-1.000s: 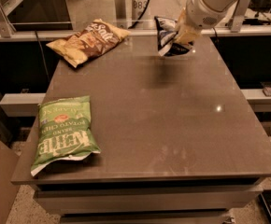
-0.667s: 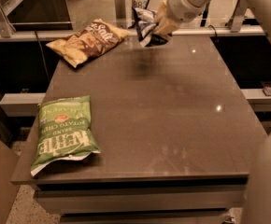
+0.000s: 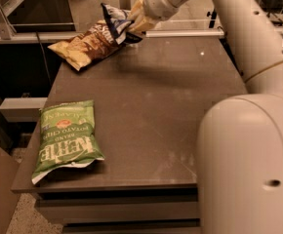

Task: Move blue chip bag near brown chip bag

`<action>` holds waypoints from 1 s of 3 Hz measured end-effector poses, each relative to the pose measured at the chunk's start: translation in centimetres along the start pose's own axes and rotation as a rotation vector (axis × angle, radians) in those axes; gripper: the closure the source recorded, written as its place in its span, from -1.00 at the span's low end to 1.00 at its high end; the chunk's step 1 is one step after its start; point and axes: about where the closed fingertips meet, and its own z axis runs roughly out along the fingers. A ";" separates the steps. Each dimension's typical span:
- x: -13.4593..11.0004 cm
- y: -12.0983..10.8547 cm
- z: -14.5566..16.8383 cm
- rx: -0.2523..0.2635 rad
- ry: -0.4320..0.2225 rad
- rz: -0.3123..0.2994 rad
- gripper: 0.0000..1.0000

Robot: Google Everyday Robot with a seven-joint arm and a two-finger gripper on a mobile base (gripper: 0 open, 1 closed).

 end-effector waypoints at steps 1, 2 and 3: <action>-1.3 -0.3 1.3 -0.047 -0.010 -0.010 0.63; -1.6 0.2 1.7 -0.105 0.017 0.021 0.16; -2.0 0.8 0.6 -0.145 0.038 0.041 -0.28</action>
Offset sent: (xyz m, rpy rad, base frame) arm 0.0001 0.0138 0.0081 -0.1157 0.1552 0.0073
